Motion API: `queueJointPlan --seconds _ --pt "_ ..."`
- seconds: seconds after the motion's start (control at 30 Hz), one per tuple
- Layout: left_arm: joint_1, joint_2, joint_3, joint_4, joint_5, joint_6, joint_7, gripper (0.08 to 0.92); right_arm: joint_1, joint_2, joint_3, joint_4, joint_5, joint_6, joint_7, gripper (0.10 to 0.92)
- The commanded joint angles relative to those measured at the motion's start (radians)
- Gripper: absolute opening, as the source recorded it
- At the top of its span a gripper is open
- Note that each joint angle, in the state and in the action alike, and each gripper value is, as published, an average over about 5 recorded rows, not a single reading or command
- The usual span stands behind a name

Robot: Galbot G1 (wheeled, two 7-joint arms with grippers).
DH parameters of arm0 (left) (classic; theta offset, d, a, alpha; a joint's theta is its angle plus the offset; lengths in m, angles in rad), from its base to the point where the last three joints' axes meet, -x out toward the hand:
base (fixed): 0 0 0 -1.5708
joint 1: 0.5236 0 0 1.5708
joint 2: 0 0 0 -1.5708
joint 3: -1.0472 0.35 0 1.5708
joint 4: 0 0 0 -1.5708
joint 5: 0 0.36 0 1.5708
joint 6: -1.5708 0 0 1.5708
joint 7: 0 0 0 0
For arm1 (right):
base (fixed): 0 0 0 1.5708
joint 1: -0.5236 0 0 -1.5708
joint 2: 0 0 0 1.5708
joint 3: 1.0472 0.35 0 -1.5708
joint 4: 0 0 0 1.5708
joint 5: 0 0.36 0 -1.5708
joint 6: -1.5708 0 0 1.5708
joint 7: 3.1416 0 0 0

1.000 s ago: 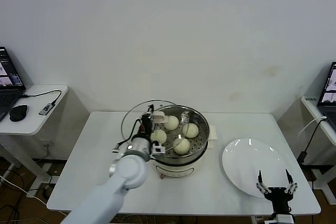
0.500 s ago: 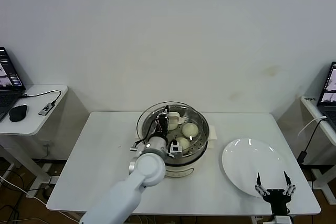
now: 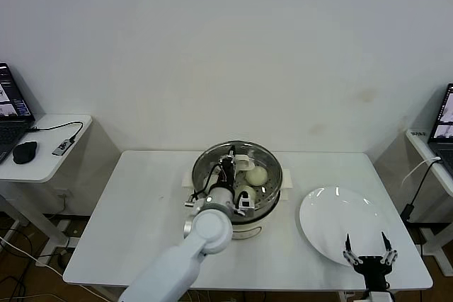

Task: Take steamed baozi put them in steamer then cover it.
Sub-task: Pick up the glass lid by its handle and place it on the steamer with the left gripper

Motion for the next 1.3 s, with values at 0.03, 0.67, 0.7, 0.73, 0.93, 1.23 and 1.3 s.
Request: queueJointPlan --seconds 0.03,0.67,0.7,0.73,0.93,1.23,1.3 --pt "0.005 -0.014 0.006 0.01 0.01 -0.001 -0.001 0.148 0.0 0.0 0.0 -0.002 -0.002 0.002 0.0 0.823" --pt "0.01 -0.017 0.012 0.035 0.032 -0.012 -0.011 0.148 0.0 -0.001 -0.005 -0.014 -0.001 0.007 -0.001 0.823" --pt "0.009 -0.019 0.012 0.036 0.033 -0.013 -0.011 0.148 0.0 -0.001 -0.006 -0.015 -0.001 0.007 -0.001 0.823" --pt "0.009 -0.021 0.012 0.038 0.035 -0.013 -0.012 0.148 0.0 -0.001 -0.006 -0.015 -0.001 0.007 -0.002 0.823" --pt "0.014 -0.029 0.011 0.04 0.035 -0.017 -0.026 0.148 0.0 -0.001 -0.007 -0.016 0.0 0.007 -0.002 0.823" --pt "0.048 -0.01 0.006 -0.045 0.019 -0.008 -0.039 0.283 -0.002 0.0 -0.012 -0.017 -0.004 0.006 -0.002 0.823" --pt "0.073 0.004 0.001 -0.085 0.015 -0.008 -0.044 0.335 -0.005 0.0 -0.012 -0.015 -0.006 0.006 -0.002 0.823"
